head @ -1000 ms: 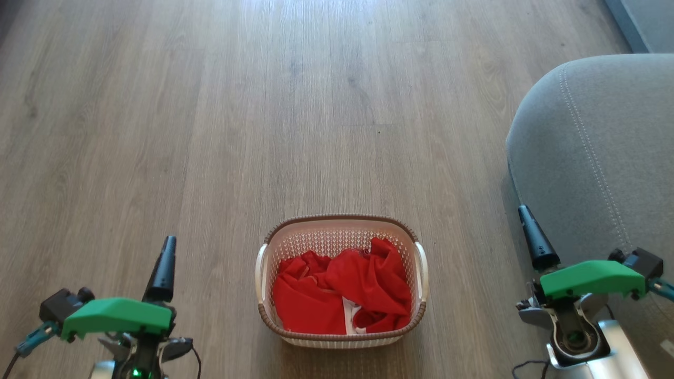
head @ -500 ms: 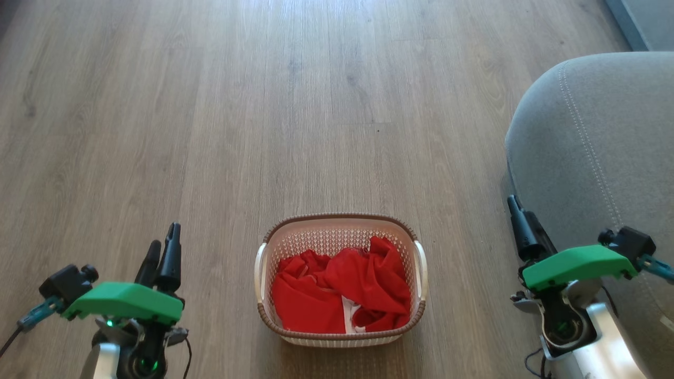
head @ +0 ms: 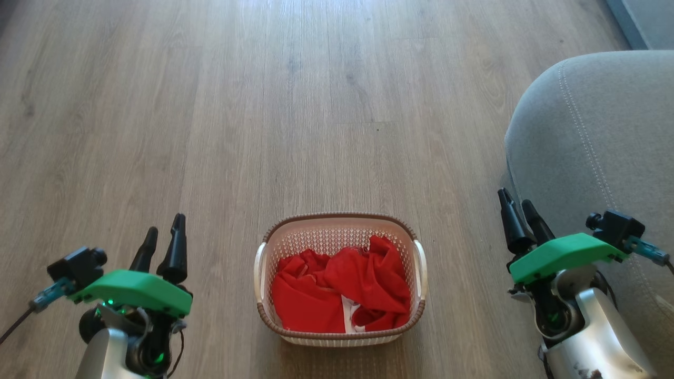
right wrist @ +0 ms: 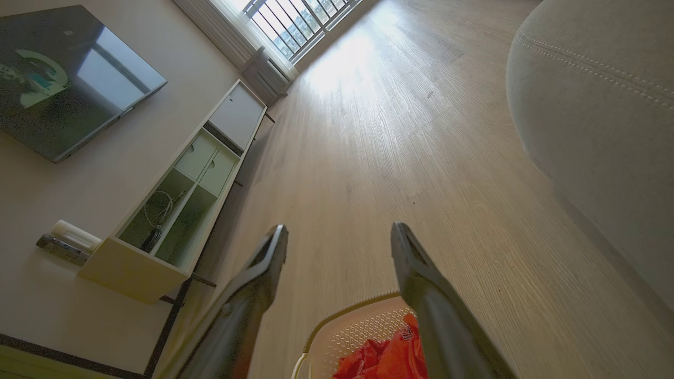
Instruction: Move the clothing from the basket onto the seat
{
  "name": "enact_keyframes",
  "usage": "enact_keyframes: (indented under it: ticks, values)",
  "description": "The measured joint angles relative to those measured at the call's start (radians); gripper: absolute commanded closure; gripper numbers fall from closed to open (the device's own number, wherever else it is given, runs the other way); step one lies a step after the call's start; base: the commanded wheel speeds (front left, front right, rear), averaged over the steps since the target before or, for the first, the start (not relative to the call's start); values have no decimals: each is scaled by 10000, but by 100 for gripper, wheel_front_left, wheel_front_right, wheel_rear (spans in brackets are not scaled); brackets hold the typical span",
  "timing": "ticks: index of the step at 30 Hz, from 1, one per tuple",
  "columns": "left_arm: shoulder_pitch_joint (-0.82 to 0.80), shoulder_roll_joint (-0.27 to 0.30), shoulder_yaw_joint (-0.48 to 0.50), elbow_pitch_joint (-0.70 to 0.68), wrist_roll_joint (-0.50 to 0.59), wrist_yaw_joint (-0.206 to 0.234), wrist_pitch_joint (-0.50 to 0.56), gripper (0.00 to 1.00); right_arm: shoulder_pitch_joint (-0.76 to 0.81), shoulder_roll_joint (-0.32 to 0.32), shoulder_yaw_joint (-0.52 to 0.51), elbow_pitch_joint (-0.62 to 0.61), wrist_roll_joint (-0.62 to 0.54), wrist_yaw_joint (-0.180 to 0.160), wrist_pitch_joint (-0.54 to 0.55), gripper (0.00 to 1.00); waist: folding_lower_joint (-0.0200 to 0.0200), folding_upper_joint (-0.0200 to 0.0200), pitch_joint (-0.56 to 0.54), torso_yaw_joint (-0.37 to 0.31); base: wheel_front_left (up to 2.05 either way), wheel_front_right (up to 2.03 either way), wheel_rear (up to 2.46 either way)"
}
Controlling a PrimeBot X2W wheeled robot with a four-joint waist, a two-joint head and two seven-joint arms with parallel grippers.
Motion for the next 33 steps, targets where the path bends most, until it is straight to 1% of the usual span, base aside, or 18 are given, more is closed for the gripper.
enact_keyframes:
  ticks: [4,6,7,14,33]
  values:
    - [-9,17,-46,33,401,10,-84,0,-112,-19,75,155,-311,0,-71,0,0,0,9,-9,0,0,0]
    - [-35,44,-77,50,803,100,-107,0,-251,-40,140,265,-677,0,-186,0,0,0,20,-18,0,0,0]
    - [-35,44,-77,50,803,100,-107,0,-251,-40,140,265,-677,0,-186,0,0,0,20,-18,0,0,0]
    - [-372,132,-128,50,1730,217,-362,0,-602,-75,263,523,-1496,0,-395,0,0,0,84,-37,0,0,0]
    - [-824,165,-144,203,3929,276,-880,0,-1258,-192,556,832,-3616,0,-951,0,0,0,140,-71,0,0,0]
